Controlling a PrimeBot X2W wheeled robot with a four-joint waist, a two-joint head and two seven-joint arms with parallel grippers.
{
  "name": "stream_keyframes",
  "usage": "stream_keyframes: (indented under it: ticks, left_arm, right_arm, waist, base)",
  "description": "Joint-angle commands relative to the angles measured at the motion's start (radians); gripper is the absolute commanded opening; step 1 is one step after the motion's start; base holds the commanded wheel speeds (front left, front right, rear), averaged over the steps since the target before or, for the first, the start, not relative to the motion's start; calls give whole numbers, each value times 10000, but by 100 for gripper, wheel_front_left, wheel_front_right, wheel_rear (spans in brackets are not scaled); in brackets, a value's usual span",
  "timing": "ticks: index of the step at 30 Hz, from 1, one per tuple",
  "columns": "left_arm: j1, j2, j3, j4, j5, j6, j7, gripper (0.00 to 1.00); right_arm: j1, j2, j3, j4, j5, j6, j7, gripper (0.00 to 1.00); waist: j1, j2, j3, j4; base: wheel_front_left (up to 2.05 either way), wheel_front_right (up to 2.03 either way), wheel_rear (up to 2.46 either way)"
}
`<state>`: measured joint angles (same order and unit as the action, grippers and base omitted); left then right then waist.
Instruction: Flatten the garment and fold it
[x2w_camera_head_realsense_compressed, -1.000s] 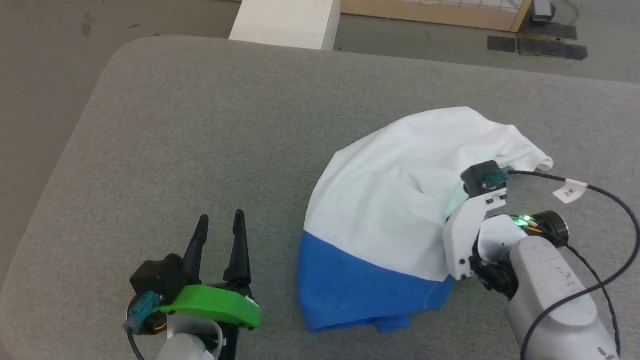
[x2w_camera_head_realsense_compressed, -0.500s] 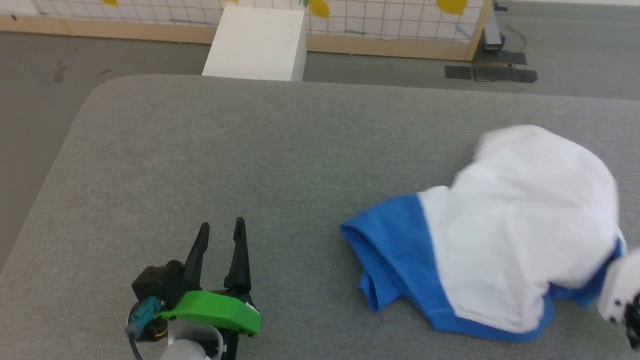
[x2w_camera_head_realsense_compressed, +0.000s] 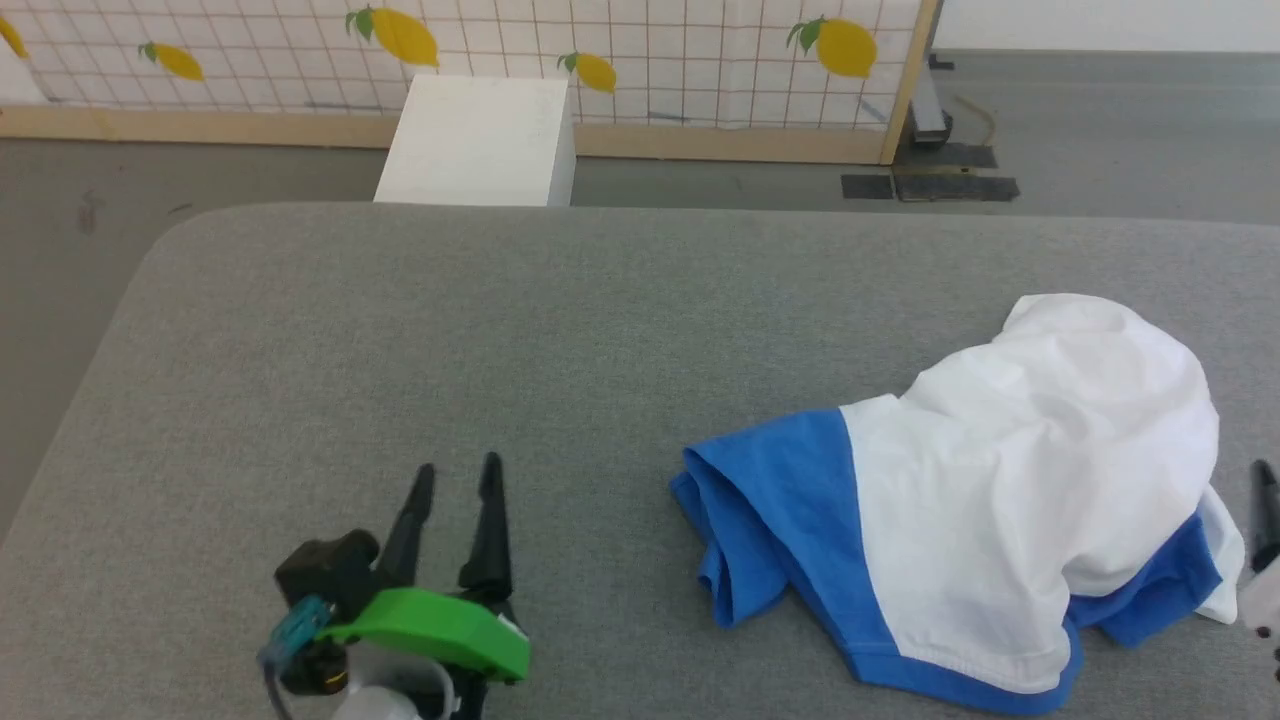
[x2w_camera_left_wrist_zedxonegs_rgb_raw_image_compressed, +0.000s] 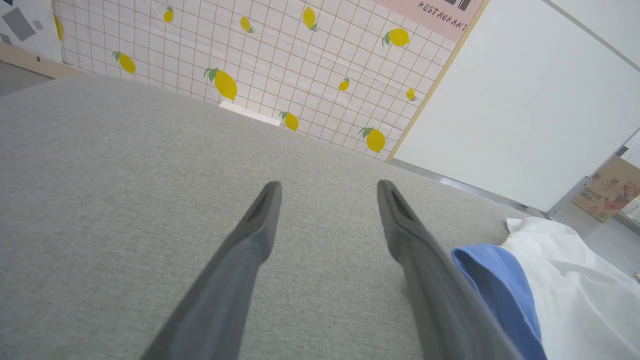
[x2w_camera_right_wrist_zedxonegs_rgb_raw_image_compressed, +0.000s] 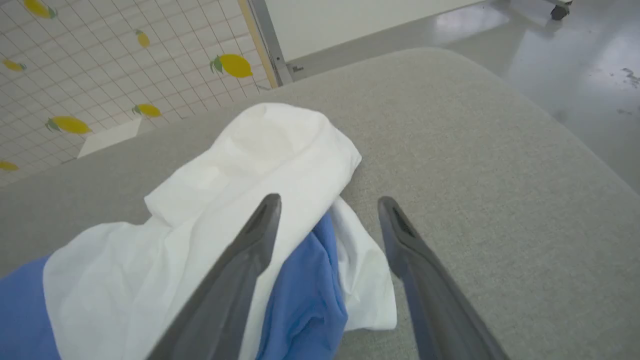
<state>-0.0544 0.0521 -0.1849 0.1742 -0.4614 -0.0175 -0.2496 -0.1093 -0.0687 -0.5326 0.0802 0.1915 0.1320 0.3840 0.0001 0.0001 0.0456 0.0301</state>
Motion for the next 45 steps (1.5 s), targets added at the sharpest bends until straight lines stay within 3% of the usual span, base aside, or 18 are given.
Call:
stream_keyframes:
  ticks: [1,3,7,12,15,20,21,22,23,27,33,39,45]
  left_arm:
    - [-308,-18,-186,66,-309,-75,285,100]
    - [-729,-18,-574,129,-528,-87,1000,100]
    - [-1588,-18,-1599,405,-1238,93,3564,100]
    - [-2302,25,-2488,690,-1420,788,6678,100]
    - [-2374,118,-2696,729,-1398,1143,7698,100]
    - [-2221,118,-2992,748,-1541,1157,8272,100]
    - [-2189,116,-3010,799,-1538,1173,8254,100]
    - [-2177,112,-3004,832,-1497,1189,8093,35]
    - [-2180,110,-2989,865,-1438,1206,7907,2]
    - [-2286,105,-2775,1083,-1305,1302,7066,0]
    - [-3168,266,-1709,1393,-976,1679,4867,0]
    - [-4122,863,-142,1913,-882,2087,2427,0]
    - [-3903,1473,1106,2670,-1283,2388,1396,0]
  right_arm:
    - [153,87,-123,-182,-15,-13,-139,100]
    - [261,133,-229,-423,-105,-13,-183,100]
    - [384,172,-128,-678,-159,-13,-103,100]
    - [318,181,-16,-539,3,-13,-119,100]
    - [257,182,129,-406,74,-13,-194,100]
    - [186,183,194,-288,68,-13,-285,100]
    - [170,183,201,-274,68,-13,-303,100]
    - [159,184,207,-257,69,-13,-320,100]
    - [155,184,212,-245,78,-13,-332,100]
    - [170,184,250,-192,67,-13,-394,100]
    - [207,184,422,-115,58,-13,-463,100]
    - [228,185,749,-84,89,-13,-467,100]
    - [245,185,1085,-43,167,-13,-483,100]
  waist:
    - [-1,-1,-119,-142]
    - [-1,-1,-139,-244]
    - [-1,-1,-62,-523]
    - [-1,-1,135,-916]
    - [-1,-1,238,-1136]
    - [-1,-1,382,-1335]
    - [-1,-1,398,-1353]
    - [-1,-1,412,-1364]
    - [-1,-1,424,-1364]
    - [-1,-1,450,-1256]
    - [-1,-1,449,-889]
    - [-1,-1,434,-547]
    - [-1,-1,427,-396]
  base:
    - [0,0,0]
    - [0,0,0]
    - [0,0,0]
    - [0,0,0]
    - [0,0,0]
    - [0,0,0]
    - [0,0,0]
    - [0,0,0]
    - [0,0,0]
    - [0,0,0]
    - [0,0,0]
    - [0,0,0]
    - [0,0,0]
